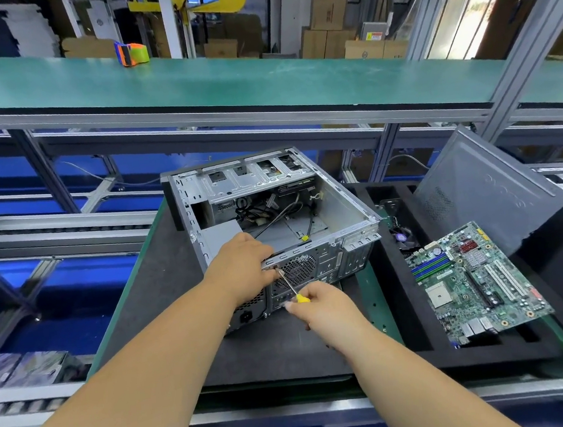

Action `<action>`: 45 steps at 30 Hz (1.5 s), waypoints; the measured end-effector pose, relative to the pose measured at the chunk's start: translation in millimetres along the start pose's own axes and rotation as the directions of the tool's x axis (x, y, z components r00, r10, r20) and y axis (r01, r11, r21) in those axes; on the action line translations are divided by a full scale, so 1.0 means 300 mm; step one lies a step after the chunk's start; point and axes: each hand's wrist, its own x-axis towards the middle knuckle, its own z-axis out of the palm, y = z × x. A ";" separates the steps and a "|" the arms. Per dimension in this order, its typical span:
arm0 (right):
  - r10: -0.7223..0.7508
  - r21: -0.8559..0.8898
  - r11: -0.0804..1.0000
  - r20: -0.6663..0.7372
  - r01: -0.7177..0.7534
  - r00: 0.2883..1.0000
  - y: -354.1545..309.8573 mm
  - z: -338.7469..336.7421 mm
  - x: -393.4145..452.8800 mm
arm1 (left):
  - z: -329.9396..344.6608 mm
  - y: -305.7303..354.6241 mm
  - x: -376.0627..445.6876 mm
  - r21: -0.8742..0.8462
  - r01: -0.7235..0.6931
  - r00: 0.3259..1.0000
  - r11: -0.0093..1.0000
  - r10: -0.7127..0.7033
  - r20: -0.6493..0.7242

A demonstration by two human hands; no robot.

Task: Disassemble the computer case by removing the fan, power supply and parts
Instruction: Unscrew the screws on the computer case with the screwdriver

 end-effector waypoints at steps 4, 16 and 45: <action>0.160 0.387 0.894 0.194 -0.225 0.968 -0.032 -0.016 -0.003 | -0.001 0.000 -0.002 0.008 -0.002 1.000 1.000 0.002 -0.001; 0.029 0.304 0.950 0.126 -0.066 0.992 0.035 -0.027 0.021 | -0.003 0.007 0.000 -0.008 0.027 1.000 1.000 -0.027 -0.007; -0.057 -0.173 0.983 0.043 0.063 0.997 -0.014 -0.020 -0.021 | -0.009 0.011 -0.003 -0.004 0.009 1.000 1.000 -0.009 -0.009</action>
